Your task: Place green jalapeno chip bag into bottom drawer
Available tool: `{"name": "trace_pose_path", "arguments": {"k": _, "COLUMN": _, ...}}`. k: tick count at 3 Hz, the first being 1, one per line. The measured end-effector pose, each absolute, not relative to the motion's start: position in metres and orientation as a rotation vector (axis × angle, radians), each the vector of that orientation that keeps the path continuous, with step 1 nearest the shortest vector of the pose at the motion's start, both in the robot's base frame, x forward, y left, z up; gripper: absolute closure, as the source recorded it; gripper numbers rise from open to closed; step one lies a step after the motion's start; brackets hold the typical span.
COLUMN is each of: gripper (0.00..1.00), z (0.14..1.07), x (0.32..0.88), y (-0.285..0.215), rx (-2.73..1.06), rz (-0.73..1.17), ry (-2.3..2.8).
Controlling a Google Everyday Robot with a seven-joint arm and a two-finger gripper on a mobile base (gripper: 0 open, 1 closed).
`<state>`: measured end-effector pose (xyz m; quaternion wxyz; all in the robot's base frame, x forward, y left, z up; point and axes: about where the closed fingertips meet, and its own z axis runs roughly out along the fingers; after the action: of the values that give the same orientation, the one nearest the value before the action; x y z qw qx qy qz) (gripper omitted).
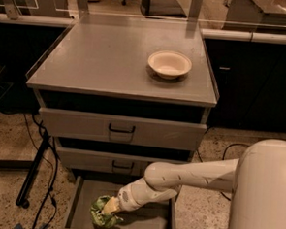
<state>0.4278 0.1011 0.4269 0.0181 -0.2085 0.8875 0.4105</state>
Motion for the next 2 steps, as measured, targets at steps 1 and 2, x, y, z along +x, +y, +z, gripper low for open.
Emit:
{"name": "trace_pose_path", "arguments": {"k": 1, "gripper": 1.00, "z": 0.395, "x": 0.430, "y": 0.103, "rx": -0.581, "rz": 1.332, "ry": 2.793}}
{"name": "trace_pose_path", "arguments": {"k": 2, "gripper": 1.00, "z": 0.364, "x": 0.446, "y": 0.101, "rx": -0.493, "rz": 1.352, "ry": 2.817}}
